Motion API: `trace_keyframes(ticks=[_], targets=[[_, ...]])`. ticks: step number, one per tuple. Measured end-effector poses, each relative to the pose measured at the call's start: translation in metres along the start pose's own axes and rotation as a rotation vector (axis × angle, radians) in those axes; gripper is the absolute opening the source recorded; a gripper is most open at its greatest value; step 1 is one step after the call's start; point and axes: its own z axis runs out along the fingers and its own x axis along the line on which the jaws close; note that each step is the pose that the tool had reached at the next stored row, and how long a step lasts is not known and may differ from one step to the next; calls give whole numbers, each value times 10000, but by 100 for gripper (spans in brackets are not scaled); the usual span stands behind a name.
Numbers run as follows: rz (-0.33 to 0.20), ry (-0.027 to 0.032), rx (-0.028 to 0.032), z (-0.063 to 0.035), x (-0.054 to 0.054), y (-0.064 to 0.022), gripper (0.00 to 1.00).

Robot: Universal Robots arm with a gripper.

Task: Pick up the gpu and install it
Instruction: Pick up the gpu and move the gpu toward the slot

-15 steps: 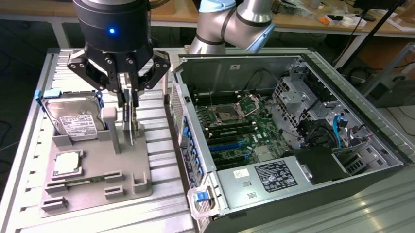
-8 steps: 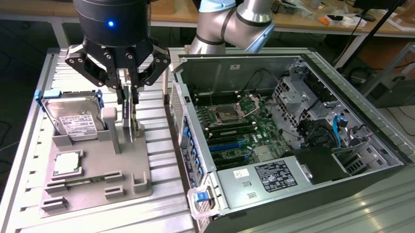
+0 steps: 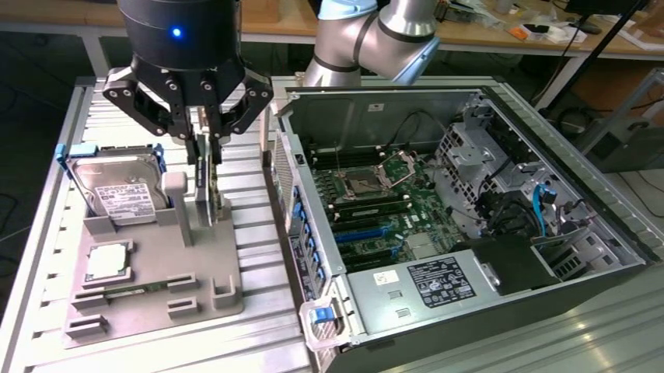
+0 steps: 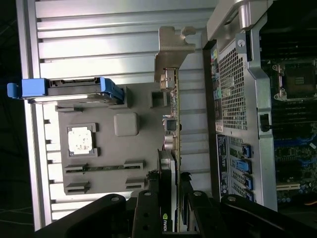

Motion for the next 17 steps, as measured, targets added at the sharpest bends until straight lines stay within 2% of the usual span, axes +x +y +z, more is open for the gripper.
trace_keyframes(ticks=[5,17], targets=[[0,0,0,0,-25,2,27],[0,0,0,4,-172,12,27]])
